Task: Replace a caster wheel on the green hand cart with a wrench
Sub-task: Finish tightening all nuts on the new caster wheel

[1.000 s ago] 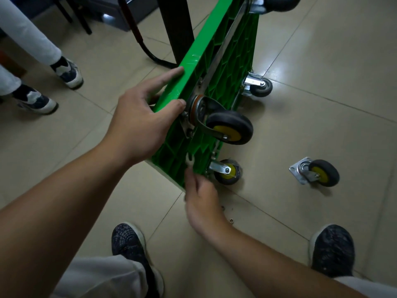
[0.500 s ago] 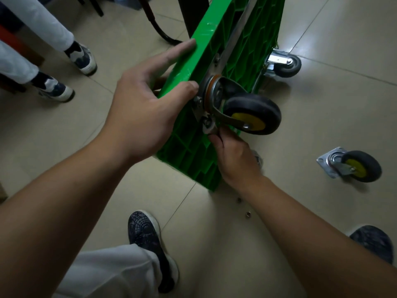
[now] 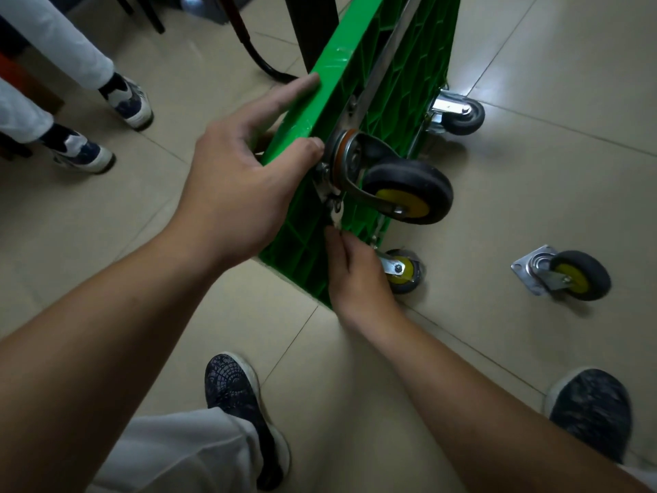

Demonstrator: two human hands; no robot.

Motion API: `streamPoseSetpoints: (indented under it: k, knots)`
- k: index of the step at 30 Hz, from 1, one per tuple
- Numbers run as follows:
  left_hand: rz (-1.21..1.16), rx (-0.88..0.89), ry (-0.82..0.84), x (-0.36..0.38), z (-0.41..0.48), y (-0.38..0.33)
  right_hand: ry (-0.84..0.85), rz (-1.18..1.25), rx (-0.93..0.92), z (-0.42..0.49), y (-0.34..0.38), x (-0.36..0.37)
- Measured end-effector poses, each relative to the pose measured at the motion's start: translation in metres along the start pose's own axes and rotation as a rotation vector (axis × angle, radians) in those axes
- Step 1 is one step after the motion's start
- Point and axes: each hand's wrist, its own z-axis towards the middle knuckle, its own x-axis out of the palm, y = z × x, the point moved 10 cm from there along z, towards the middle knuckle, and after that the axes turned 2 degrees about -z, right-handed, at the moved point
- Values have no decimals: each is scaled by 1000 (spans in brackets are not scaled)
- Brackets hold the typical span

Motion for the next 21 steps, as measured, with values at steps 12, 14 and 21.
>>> streamPoseSetpoints:
  k: [12,14,21]
  knots:
    - [-1,-20,-9,2,-5,-4,140,497,428,-30,14,17]
    - [1,-16,-3,0,-4,-4,125,412,321,-29,13,13]
    - [-26,-16,17,2,-3,-4,-67,-217,7,-25,-35,-36]
